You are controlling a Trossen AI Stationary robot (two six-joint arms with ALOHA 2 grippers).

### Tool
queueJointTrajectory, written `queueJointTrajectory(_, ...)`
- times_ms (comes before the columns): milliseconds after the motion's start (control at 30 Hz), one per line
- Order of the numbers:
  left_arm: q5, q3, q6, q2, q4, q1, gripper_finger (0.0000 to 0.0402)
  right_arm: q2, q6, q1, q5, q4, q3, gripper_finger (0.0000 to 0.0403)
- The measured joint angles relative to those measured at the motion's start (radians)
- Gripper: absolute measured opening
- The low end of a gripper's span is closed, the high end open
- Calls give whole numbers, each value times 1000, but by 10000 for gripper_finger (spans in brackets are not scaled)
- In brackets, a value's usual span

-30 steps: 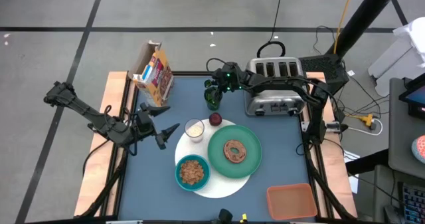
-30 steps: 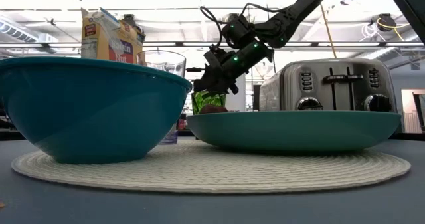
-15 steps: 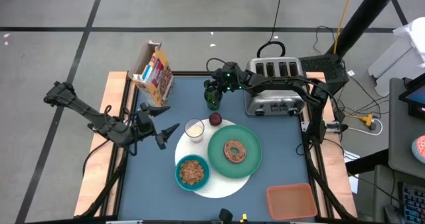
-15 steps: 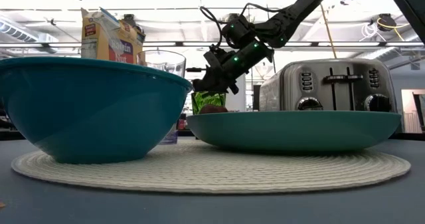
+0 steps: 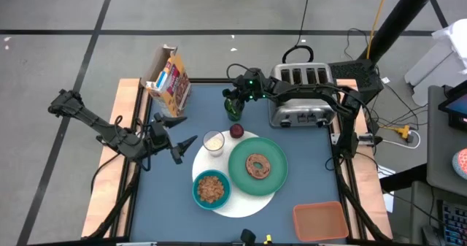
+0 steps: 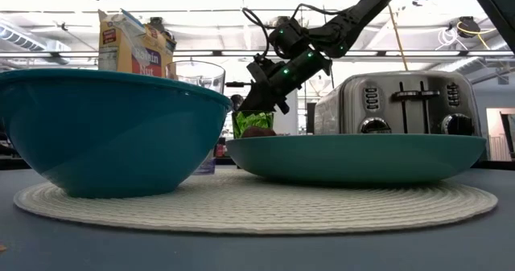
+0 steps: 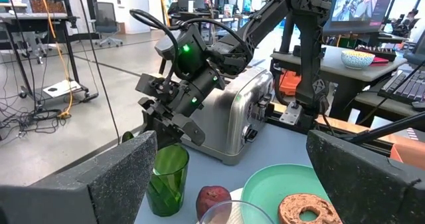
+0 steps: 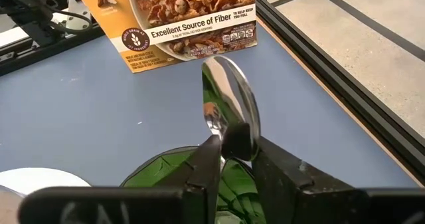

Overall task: Arrange a breakfast setting
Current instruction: Put the white green spoon to the left of the white tablemat

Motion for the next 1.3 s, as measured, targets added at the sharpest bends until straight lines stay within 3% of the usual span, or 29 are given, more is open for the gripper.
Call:
queueJointTrajectory(633, 0, 0, 0, 0, 0, 0, 392, -1, 0, 0, -2, 3, 0, 10)
queueJointTrajectory(1300, 0, 0, 2, 0, 0, 0, 392, -27, 0, 0, -7, -18, 0, 9)
